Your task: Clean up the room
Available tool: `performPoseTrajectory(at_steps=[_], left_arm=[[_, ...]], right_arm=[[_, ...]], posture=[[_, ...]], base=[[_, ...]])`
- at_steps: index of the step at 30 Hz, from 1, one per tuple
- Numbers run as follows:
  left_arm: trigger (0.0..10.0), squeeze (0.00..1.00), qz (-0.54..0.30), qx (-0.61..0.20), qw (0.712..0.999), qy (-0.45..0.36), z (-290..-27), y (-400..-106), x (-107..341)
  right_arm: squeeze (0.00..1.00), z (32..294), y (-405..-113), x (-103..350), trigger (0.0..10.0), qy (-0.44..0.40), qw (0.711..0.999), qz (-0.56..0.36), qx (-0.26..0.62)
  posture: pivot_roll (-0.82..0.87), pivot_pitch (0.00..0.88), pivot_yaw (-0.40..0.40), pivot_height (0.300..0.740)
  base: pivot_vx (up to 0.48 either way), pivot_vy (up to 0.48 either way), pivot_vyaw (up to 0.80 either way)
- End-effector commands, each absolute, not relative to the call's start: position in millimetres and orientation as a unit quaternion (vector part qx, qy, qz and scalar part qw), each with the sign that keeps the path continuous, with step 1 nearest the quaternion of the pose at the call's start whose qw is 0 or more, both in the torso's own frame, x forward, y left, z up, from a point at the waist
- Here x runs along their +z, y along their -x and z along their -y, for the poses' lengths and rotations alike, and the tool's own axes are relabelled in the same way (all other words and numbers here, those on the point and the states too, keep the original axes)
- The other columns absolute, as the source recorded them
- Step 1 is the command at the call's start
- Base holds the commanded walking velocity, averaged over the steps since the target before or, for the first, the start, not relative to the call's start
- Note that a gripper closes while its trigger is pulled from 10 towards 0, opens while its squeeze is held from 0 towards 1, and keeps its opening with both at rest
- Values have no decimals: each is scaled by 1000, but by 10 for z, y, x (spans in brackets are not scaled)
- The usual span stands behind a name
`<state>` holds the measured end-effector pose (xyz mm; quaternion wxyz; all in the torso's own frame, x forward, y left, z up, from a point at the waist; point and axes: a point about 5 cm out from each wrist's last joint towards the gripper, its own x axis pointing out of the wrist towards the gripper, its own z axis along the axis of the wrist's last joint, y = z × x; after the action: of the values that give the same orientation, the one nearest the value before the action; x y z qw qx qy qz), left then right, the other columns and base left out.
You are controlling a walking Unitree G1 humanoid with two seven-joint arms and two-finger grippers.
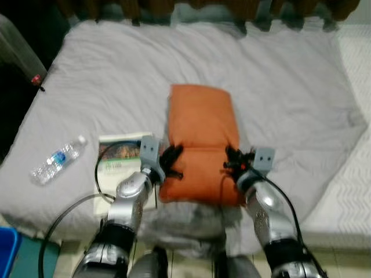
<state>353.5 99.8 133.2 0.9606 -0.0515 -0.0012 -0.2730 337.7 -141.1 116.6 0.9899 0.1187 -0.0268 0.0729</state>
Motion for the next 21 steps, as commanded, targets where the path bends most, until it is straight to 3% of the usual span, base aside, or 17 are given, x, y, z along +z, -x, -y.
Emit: performPoseTrajectory(at_steps=[1, 6, 7, 8, 9, 11, 12, 21], left_arm=[[0, 0, 54, -242, 969, 8, -1267, -3565, 1536], [0, 0, 49, -250, 967, -13, -1243, -3530, 1508], [1725, 0, 40, -248, 968, -18, -1203, -3505, 1461], [10000, 0, 36, -253, 967, -20, -1164, -3498, 1442], [10000, 0, 36, -257, 965, -25, -1123, -3495, 1433], [10000, 0, 38, -261, 964, -29, -1098, -3496, 1432], [10000, 0, 38, -261, 964, -32, -1065, -3503, 1428], [10000, 0, 15, -261, 964, -40, -980, -3540, 1301]], right_arm=[[0, 1765, -3267, 1346, 0, -98, 991, 91, -24], [0, 1841, -3134, 1406, 0, -67, 989, 122, -53], [0, 1880, -3067, 1419, 0, -31, 991, 118, -61], [0, 1902, -3050, 1420, 0, -9, 991, 116, -67], [0, 1906, -3052, 1402, 4941, 5, 992, 108, -65], [0, 1904, -3054, 1392, 4941, 12, 993, 102, -63], [0, 1903, -3059, 1382, 10000, 13, 993, 98, -66], [0, 1816, -3169, 1380, 10000, 50, 994, 88, -46]], posture=[[-31, 0, 57, 740], [-57, 0, 65, 740], [-68, 0, 74, 740], [-70, 0, 75, 740], [-74, 0, 76, 740], [-74, 0, 76, 740], [-76, 0, 78, 740], [-104, 0, 86, 740]], base=[[0, 0, 0], [0, 0, 0], [0, 0, 0], [0, 0, 0], [0, 0, 0], [0, 0, 0], [0, 0, 0], [247, -345, 0]])
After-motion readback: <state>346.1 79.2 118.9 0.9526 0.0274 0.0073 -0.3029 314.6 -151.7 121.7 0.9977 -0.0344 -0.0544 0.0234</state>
